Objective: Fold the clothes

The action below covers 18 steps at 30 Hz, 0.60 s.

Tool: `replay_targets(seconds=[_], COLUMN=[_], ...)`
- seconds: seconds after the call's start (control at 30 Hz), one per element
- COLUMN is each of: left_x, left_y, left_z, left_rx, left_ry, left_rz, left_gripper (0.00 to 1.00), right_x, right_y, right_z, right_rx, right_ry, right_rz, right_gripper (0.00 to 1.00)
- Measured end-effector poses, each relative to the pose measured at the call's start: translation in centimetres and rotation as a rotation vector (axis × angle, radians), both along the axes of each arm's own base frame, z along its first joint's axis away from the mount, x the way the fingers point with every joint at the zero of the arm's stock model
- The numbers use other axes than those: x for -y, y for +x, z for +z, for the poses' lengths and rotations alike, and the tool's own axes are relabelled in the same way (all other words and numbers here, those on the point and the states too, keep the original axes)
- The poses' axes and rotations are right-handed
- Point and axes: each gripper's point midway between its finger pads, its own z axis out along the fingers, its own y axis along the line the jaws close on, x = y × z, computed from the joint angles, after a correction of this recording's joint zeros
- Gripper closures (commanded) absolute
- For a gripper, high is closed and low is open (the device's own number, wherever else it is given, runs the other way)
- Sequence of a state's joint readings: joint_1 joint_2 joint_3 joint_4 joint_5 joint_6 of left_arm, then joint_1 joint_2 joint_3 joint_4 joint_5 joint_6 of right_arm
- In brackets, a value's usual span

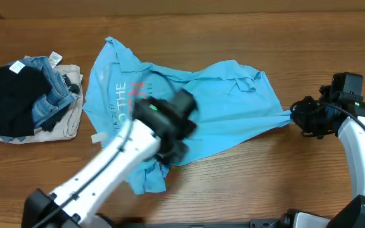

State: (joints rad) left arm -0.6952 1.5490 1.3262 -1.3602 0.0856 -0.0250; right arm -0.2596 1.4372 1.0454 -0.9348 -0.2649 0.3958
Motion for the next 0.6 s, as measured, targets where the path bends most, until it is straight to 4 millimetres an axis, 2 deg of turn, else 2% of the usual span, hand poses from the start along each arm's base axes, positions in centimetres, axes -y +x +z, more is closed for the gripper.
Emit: replay_targets(seconds=[0.03,0.13,0.17,0.23,0.33,0.5,0.6], left_x=[1.3,2.8,3.0,2.8,2.5,2.5,2.4], left_y=[-0.7,-1.8,-1.9,-1.9,-1.1,0.5,1.0], left_z=[-0.4,-2.5,-3.6,-6.3,-9.4,-12.1,-12.8], left_rx=[0.014,0.015,0.001,-0.036,-0.05,-0.016,-0.001], left_ry=[-0.006,0.005,0.02,0.074,0.151,0.212,0.234], left_rz=[-0.056,-0.128,-0.134,-0.134,-0.123,-0.131,-0.149], left_gripper=[0.73,0.72,0.7,0.61,0.52,0.44,0.44], right_x=[0.0,0.0,0.0,0.0,0.0,0.0,0.0], right_y=[0.0,0.0,0.0,0.0,0.0,0.0,0.0], right_z=[0.0,0.0,0.0,0.0,0.0,0.0,0.0], right_rx=[0.0,0.001,0.0,0.0,0.0,0.0,0.0], right_ry=[0.0,0.0,0.0,0.0,0.0,0.0,0.0], right_rz=[0.0,0.001,0.0,0.0,0.0,0.0,0.0], right_gripper=[0.95,0.95,0.95,0.95,0.95,0.95,0.95])
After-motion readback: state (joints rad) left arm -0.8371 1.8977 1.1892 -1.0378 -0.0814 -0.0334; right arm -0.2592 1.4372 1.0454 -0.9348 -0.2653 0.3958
